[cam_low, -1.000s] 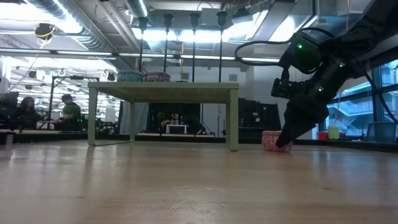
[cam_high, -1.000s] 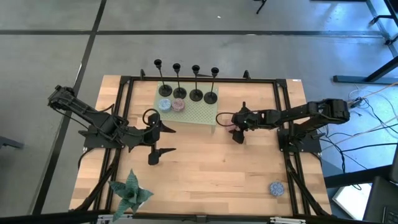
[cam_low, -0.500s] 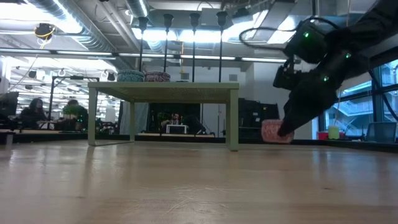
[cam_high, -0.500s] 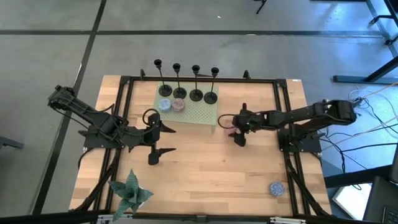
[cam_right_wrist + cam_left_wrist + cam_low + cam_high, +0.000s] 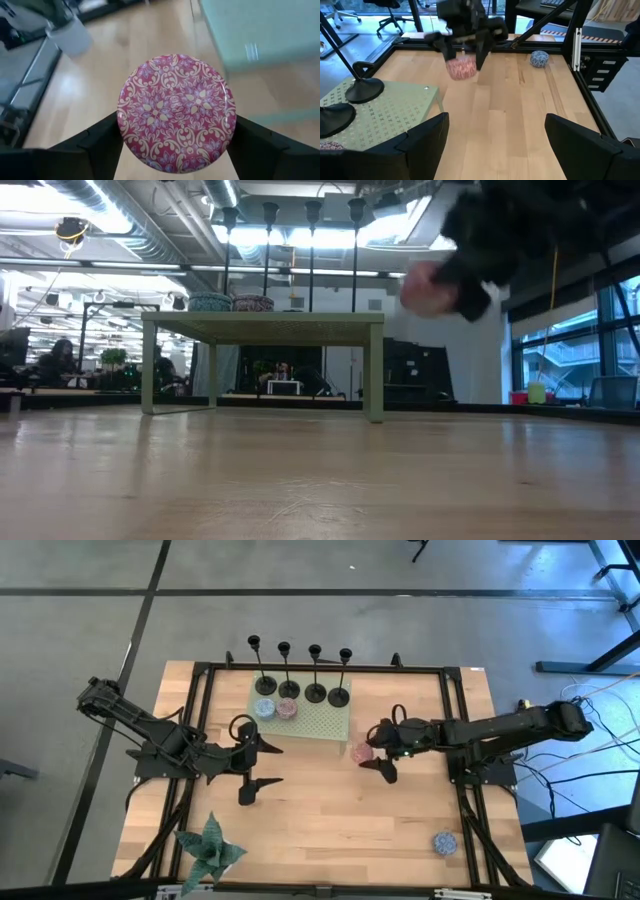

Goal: Pick & Place candle stick holders
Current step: Put the red candle on the shelf aligned with the other candles

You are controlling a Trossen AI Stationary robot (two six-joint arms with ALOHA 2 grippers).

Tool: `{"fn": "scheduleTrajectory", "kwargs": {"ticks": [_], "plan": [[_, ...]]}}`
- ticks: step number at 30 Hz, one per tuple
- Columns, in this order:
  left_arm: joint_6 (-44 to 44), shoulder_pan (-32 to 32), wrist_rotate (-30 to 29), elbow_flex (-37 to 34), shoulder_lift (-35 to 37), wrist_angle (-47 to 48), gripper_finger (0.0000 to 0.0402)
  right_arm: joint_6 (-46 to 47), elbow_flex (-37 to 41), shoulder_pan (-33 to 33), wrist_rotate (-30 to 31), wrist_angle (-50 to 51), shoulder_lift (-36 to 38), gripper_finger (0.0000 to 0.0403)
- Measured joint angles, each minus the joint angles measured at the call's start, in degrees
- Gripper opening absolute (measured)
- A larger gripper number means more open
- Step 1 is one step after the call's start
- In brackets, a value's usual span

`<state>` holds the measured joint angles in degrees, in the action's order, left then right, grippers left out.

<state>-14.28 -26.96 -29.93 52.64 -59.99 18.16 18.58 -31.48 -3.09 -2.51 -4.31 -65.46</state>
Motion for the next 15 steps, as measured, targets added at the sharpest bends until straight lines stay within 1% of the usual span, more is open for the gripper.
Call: {"fn": "scheduleTrajectory", "kwargs": {"ticks": [3,7,11,13,15], "plan": [[0.02,0.0,-0.07,0.0,-0.02,-0.01,0.0327,-4.11,-5.5,-1.96,4.82,-0.22,-2.14,0.03],[0.0,-0.01,-0.07,0.0,-0.02,0.01,0.0327,-6.93,-13.37,-3.02,14.35,-0.03,-7.78,0.0303],[0.02,-0.01,-0.1,0.0,-0.02,0.03,0.0327,-7.51,-21.36,-2.91,17.91,1.87,-15.53,0.0303],[0.02,-0.01,-0.11,0.0,-0.02,0.03,0.0327,-7.05,-25.02,-2.97,21.25,3.59,-19.61,0.0304],[0.02,-0.01,-0.1,0.0,-0.02,0.06,0.0327,-7.03,-28.77,-2.96,22.04,5.97,-23.11,0.0304]]}}
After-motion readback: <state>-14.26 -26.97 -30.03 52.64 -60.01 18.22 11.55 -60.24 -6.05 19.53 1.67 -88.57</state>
